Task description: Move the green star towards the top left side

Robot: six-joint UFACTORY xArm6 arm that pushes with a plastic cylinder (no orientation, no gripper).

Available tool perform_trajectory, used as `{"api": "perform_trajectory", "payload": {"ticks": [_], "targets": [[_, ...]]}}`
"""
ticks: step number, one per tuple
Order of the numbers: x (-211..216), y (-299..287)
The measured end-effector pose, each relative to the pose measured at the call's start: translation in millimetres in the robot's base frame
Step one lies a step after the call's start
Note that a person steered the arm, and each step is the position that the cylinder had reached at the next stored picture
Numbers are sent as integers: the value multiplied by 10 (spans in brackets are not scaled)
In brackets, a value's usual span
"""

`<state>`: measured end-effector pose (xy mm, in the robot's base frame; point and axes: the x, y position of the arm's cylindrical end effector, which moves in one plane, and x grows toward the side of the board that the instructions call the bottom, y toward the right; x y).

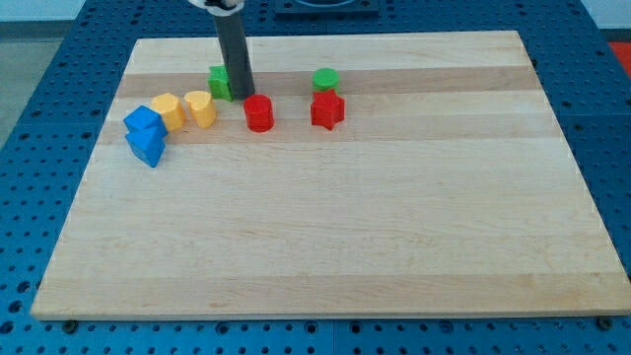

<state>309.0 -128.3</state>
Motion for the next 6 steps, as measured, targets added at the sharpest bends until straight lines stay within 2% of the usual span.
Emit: {"api": "perform_trajectory", "payload": {"ticks": [2, 6], "targets": [[-198, -497], [-241, -929]]}}
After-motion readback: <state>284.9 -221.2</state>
